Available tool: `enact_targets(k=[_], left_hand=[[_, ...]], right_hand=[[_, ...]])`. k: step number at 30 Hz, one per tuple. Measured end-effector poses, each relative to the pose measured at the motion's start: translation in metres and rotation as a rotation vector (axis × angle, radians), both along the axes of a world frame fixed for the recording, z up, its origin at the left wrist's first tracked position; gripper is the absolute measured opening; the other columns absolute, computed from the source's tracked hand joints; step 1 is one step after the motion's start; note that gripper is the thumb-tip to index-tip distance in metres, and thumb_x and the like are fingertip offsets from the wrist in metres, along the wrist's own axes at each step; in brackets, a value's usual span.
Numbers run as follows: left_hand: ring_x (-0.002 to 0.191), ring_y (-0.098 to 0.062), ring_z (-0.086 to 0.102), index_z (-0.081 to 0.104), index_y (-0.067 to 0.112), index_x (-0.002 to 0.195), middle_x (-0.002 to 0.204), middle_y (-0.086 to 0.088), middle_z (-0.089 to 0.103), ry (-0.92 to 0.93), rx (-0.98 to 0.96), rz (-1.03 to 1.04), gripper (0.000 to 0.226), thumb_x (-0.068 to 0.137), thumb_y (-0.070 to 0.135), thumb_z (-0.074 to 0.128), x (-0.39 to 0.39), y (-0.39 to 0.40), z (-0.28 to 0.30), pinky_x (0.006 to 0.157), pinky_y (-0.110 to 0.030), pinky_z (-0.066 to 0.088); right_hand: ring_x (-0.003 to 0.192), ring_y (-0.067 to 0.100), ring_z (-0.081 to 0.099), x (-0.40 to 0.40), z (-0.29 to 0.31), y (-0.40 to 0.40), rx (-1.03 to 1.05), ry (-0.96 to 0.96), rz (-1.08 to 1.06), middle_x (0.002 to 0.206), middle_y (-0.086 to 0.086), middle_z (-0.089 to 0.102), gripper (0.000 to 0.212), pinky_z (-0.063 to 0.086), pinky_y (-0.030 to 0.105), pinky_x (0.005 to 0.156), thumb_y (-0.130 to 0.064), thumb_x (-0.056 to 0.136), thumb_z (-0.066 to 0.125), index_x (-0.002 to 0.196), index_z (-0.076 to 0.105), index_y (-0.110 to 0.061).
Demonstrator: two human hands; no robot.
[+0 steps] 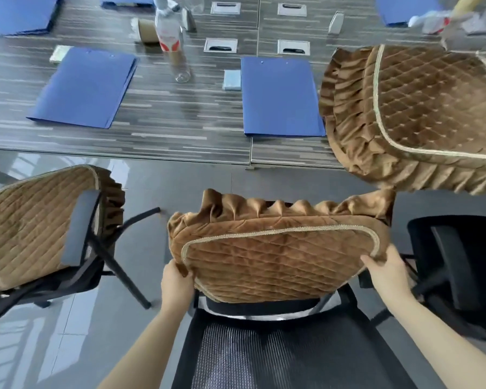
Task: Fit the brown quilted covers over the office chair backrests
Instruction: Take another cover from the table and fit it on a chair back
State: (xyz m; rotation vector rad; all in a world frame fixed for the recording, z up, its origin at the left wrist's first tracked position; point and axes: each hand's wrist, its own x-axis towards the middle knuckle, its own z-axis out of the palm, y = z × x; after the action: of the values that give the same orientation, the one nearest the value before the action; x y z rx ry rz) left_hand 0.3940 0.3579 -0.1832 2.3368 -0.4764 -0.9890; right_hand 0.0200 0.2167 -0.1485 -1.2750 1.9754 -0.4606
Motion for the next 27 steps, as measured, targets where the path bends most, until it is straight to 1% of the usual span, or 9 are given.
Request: enact_targets(k=[3, 6, 10, 12, 16, 19, 21, 24, 27], left_hand=[[0.079, -0.027, 0.064, 0.058, 0.012, 0.087, 0.086, -0.007, 0.067, 0.001, 0.082, -0.010, 0.007, 0.087, 0.007, 0.053, -0.004, -0.006, -0.035, 0.072, -0.042, 0.054], [0.088, -0.028, 0.061, 0.059, 0.011, 0.102, 0.097, -0.007, 0.066, -0.012, 0.120, 0.010, 0.015, 0.088, 0.008, 0.054, -0.005, -0.020, -0.066, 0.076, -0.040, 0.049], [0.095, -0.031, 0.059, 0.054, 0.008, 0.106, 0.103, -0.010, 0.061, -0.079, 0.077, 0.073, 0.015, 0.091, 0.009, 0.053, -0.007, -0.051, -0.094, 0.082, -0.042, 0.048], [0.103, -0.034, 0.057, 0.051, 0.006, 0.118, 0.115, -0.013, 0.057, -0.135, 0.050, 0.069, 0.026, 0.091, 0.009, 0.054, -0.010, -0.069, -0.111, 0.087, -0.044, 0.047], [0.134, -0.040, 0.034, 0.023, 0.001, 0.149, 0.148, -0.025, 0.030, -0.181, 0.079, 0.076, 0.062, 0.095, 0.009, 0.053, -0.021, -0.096, -0.140, 0.106, -0.049, 0.033], [0.142, -0.040, 0.023, 0.000, 0.009, 0.155, 0.160, -0.017, 0.005, -0.146, 0.113, 0.064, 0.074, 0.098, 0.010, 0.047, -0.014, -0.105, -0.180, 0.109, -0.049, 0.030], [0.148, -0.034, 0.010, -0.004, 0.007, 0.155, 0.162, -0.010, -0.004, -0.099, 0.268, 0.025, 0.078, 0.096, 0.007, 0.048, -0.006, -0.109, -0.209, 0.116, -0.045, 0.022], [0.143, -0.042, 0.015, 0.010, -0.011, 0.148, 0.156, -0.025, 0.012, -0.067, 0.520, -0.071, 0.071, 0.090, 0.005, 0.049, 0.003, -0.103, -0.252, 0.114, -0.047, 0.025], [0.125, -0.048, 0.039, 0.029, -0.010, 0.136, 0.135, -0.029, 0.041, -0.036, 0.505, -0.054, 0.057, 0.086, 0.009, 0.049, 0.006, -0.098, -0.268, 0.103, -0.052, 0.037]], right_hand=[[0.105, 0.034, 0.057, 0.001, -0.034, -0.005, 0.033, 0.034, 0.011, 0.112, 0.015, 0.061, 0.031, 0.045, 0.044, 0.090, -0.012, 0.088, 0.065, 0.115, 0.052, -0.010], [0.107, 0.035, 0.055, 0.006, -0.062, -0.025, 0.043, 0.077, 0.032, 0.115, 0.016, 0.060, 0.034, 0.044, 0.045, 0.091, -0.016, 0.088, 0.065, 0.119, 0.052, -0.010], [0.102, 0.036, 0.055, 0.029, -0.092, -0.066, 0.012, 0.115, 0.048, 0.112, 0.019, 0.056, 0.033, 0.043, 0.039, 0.082, -0.014, 0.089, 0.062, 0.117, 0.047, -0.005], [0.109, 0.038, 0.051, 0.046, -0.109, -0.087, 0.035, 0.149, 0.037, 0.119, 0.022, 0.051, 0.041, 0.043, 0.040, 0.086, -0.012, 0.088, 0.061, 0.123, 0.043, -0.004], [0.138, 0.035, 0.031, 0.075, -0.140, -0.122, 0.096, 0.147, 0.133, 0.150, 0.019, 0.029, 0.071, 0.031, 0.045, 0.109, -0.012, 0.092, 0.055, 0.152, 0.015, -0.010], [0.140, 0.030, 0.031, 0.087, -0.172, -0.149, 0.132, 0.084, 0.307, 0.157, 0.009, 0.024, 0.080, 0.030, 0.041, 0.111, -0.012, 0.093, 0.054, 0.154, 0.003, -0.021], [0.136, 0.025, 0.038, 0.086, -0.199, -0.162, 0.209, 0.032, 0.425, 0.154, -0.004, 0.027, 0.082, 0.037, 0.038, 0.106, -0.013, 0.093, 0.054, 0.153, 0.001, -0.032], [0.134, 0.027, 0.041, 0.078, -0.244, -0.167, 0.277, 0.055, 0.384, 0.154, 0.000, 0.030, 0.079, 0.039, 0.040, 0.106, -0.012, 0.092, 0.055, 0.152, 0.008, -0.031], [0.133, 0.037, 0.040, 0.060, -0.286, -0.158, 0.347, 0.195, 0.253, 0.151, 0.016, 0.033, 0.075, 0.035, 0.050, 0.108, -0.021, 0.091, 0.055, 0.151, 0.009, -0.013]])
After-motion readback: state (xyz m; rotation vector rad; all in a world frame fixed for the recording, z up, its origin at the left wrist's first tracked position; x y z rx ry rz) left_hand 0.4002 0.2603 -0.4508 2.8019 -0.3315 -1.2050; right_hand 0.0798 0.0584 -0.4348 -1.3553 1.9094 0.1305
